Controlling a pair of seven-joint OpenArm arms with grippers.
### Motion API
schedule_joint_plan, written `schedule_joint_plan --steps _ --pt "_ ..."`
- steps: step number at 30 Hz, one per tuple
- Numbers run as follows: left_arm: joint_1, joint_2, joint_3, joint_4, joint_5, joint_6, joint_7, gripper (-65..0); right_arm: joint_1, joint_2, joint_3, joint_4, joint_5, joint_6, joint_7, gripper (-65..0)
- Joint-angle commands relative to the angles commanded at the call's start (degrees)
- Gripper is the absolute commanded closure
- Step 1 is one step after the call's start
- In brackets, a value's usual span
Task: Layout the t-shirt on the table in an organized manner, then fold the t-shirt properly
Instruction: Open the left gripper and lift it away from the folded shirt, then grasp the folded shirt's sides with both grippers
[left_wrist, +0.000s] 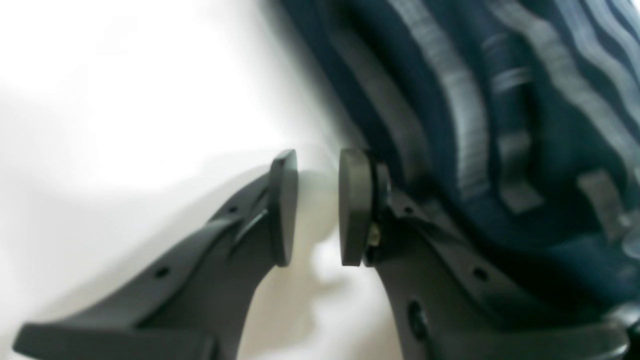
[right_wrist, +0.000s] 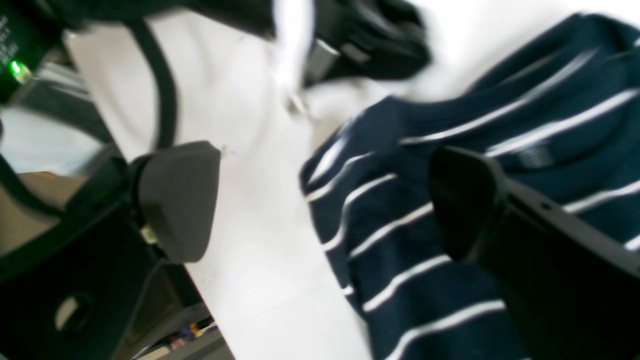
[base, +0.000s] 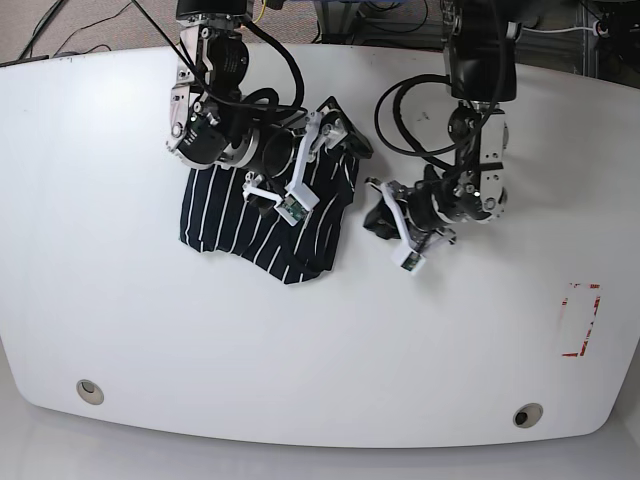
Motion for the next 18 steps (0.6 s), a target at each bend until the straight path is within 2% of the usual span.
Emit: schedule_joint_plan --steps 7,12,16,18 --pt "-1.14 -1.23 -3.6 7.21 0.09 0.0 0.0 -13.5 -0.18 0.7 -0.26 -0.18 -0.35 0.0 0.0 -65.0" --pt "-1.32 -0.79 -3.43 12.84 0.09 0.0 3.69 -13.6 0.35 2.2 1.76 -0.09 -0.53 0.0 0.44 -65.0" --pt "-1.41 2.55 -2.11 17.05 0.09 0.0 7.12 -13.6 2.29 4.31 6.77 -1.14 -0.53 0.0 0.44 -64.7" --pt "-1.41 3.87 -1.23 18.37 0.09 0.0 8.18 -13.6 2.64 5.63 7.82 -1.67 -0.35 0.0 0.53 -60.2"
